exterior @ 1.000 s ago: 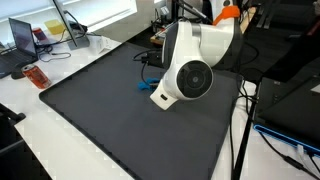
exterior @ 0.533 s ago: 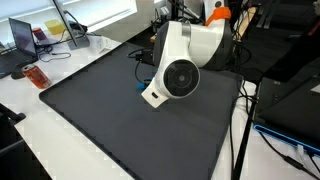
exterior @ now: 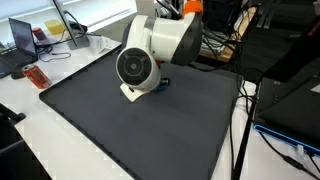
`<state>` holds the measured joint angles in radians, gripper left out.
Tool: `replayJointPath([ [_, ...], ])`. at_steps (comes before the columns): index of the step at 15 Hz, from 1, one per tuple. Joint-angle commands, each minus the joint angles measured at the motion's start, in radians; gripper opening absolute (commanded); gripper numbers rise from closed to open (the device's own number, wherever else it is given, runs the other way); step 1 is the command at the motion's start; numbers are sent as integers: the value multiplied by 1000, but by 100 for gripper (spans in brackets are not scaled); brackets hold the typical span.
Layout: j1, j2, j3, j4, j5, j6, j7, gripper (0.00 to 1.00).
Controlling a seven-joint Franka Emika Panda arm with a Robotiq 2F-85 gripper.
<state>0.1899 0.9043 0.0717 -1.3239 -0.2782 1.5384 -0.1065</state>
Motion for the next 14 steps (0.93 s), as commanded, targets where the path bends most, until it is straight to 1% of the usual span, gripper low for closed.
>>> replayJointPath([
  [1, -62, -24, 10, -13, 112, 29, 33, 100],
  [3, -90, -35, 8, -27, 168, 58, 53, 100],
  [8, -157, -76, 3, -101, 300, 180, 95, 100],
  [14, -217, -129, 2, -220, 423, 320, 91, 100],
])
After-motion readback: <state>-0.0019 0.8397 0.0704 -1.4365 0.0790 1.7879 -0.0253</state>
